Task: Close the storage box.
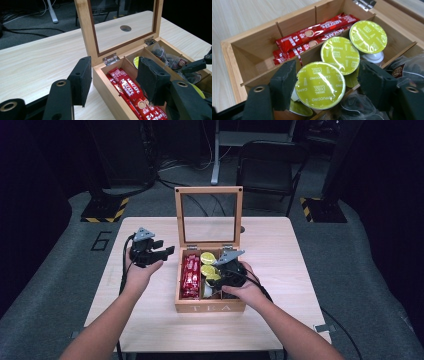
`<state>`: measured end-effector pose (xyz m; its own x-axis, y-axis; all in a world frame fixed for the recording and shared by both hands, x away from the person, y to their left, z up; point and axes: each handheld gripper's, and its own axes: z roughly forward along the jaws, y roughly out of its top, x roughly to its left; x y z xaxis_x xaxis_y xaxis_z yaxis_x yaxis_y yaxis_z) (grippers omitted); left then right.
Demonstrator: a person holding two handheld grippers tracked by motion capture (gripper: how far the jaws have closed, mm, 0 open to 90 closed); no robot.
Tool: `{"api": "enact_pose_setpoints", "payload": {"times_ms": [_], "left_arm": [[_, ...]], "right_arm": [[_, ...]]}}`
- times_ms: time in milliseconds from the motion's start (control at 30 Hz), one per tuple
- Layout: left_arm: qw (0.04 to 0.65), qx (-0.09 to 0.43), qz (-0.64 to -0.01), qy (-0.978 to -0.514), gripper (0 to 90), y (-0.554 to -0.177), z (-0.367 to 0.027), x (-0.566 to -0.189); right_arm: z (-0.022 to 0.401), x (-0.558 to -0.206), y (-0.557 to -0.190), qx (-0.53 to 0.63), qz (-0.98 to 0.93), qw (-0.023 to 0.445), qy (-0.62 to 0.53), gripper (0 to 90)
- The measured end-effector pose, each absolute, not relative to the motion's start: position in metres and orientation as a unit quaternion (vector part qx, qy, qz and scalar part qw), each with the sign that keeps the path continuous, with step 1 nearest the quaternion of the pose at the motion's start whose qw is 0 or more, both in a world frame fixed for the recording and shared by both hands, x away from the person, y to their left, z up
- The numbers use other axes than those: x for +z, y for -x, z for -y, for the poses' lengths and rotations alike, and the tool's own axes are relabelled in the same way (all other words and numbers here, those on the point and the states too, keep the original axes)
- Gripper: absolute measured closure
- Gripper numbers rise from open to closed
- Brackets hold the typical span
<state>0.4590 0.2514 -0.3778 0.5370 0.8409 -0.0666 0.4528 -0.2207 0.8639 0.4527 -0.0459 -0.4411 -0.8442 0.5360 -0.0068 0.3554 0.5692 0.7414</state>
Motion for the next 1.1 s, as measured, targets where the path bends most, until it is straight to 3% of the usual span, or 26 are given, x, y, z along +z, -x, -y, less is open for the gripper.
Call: {"api": "enact_pose_setpoints", "payload": {"times_ms": [1100], "left_arm": [[0.456, 0.210, -0.436, -0.747, 45.5, -0.458, -0.254, -0.382]], "right_arm": [[0.038, -0.452, -0.452, 0.368, -0.889, 0.111, -0.249, 32.4]]}}
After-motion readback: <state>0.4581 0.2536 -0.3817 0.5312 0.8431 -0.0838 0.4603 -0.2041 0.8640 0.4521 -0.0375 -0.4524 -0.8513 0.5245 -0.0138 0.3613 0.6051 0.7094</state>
